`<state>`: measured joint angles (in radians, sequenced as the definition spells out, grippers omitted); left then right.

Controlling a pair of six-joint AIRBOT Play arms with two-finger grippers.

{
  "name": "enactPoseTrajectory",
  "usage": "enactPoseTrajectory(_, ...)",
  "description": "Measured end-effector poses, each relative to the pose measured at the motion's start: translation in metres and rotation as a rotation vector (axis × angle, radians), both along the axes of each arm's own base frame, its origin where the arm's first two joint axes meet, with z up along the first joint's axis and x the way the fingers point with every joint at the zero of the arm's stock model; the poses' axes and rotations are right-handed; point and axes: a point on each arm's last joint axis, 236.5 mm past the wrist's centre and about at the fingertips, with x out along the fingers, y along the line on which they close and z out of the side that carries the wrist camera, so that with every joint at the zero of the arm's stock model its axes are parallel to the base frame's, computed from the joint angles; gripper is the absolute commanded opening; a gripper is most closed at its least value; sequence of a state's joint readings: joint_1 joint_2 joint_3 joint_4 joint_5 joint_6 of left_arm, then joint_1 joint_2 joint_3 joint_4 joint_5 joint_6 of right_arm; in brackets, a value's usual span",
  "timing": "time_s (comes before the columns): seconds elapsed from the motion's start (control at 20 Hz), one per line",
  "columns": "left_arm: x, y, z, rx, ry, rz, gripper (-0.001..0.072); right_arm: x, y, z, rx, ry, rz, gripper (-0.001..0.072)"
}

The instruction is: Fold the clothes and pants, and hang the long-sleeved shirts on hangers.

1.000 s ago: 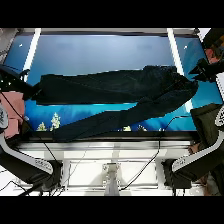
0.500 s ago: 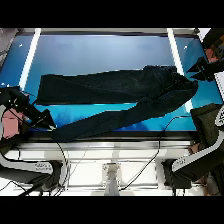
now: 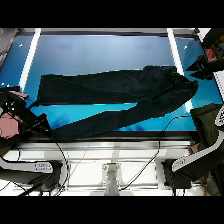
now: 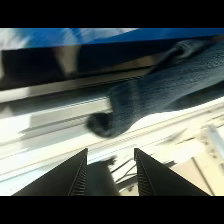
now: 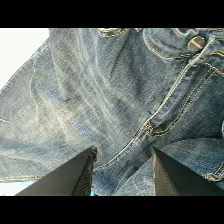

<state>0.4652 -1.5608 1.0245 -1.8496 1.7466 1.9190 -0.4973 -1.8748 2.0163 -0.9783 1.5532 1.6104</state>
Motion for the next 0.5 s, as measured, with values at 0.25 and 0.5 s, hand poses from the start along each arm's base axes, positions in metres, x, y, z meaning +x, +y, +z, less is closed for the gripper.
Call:
enactPoseTrajectory(0.25, 0.001, -0.01, -0.002, -0.025, -0.003, 0.012, 0.0356, 0.001, 0.001, 0.001, 0.004, -0.004, 0.0, 0.0415)
enactPoseTrajectory(0.5, -0.011, -0.009, -0.012, 0.02, 0.028, -0.042, 0.0355, 0.002, 0.001, 0.002, 0.008, -0.011, -0.002, 0.0414)
